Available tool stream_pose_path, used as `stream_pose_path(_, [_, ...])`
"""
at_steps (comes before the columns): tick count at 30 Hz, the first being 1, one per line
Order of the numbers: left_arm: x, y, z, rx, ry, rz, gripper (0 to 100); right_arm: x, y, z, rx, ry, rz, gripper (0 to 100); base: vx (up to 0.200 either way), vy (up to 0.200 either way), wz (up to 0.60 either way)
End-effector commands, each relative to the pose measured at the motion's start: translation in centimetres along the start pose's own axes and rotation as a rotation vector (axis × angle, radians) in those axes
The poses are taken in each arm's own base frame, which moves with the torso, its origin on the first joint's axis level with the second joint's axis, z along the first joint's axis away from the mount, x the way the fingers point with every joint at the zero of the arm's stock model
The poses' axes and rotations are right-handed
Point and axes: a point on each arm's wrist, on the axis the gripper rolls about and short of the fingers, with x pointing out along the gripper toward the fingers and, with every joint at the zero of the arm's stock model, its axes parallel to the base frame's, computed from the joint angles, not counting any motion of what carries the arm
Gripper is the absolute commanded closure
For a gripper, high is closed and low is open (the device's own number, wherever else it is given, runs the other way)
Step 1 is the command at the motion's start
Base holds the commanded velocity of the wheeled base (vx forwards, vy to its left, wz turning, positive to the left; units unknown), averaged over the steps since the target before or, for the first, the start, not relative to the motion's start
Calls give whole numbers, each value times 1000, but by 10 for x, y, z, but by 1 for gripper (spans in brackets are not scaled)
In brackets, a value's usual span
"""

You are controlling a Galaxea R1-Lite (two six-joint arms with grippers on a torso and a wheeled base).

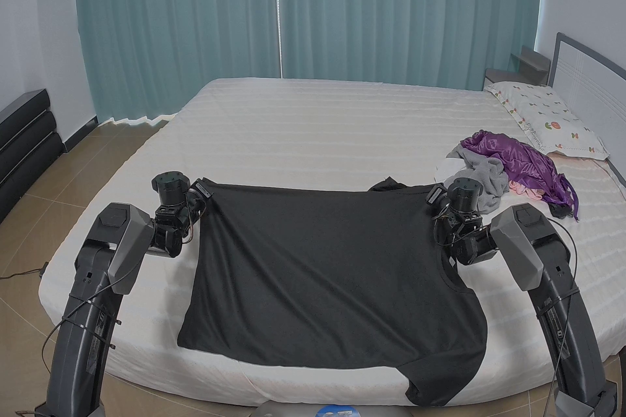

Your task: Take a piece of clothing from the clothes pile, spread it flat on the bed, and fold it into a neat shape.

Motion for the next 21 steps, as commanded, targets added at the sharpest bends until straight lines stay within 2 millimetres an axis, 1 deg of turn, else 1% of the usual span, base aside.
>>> stream_pose_path(1, [0,0,2,0,-19,-2,100,2,2,-1,-7,-15,14,100,0,0,0])
stream_pose_path(5, [0,2,0,0,-16,4,100,6,5,4,-1,-38,24,100,0,0,0])
stream_pose_path(7, [0,2,-2,2,-13,5,100,6,5,2,-4,-35,24,100,0,0,0])
stream_pose_path(10, [0,2,-2,6,-9,6,100,5,6,-11,-21,-6,37,100,0,0,0])
stream_pose_path(12, [0,2,-2,7,-9,6,100,5,3,-15,-23,1,36,100,0,0,0])
stream_pose_path(21, [1,4,-7,10,3,15,100,5,-3,-23,-36,38,13,100,0,0,0])
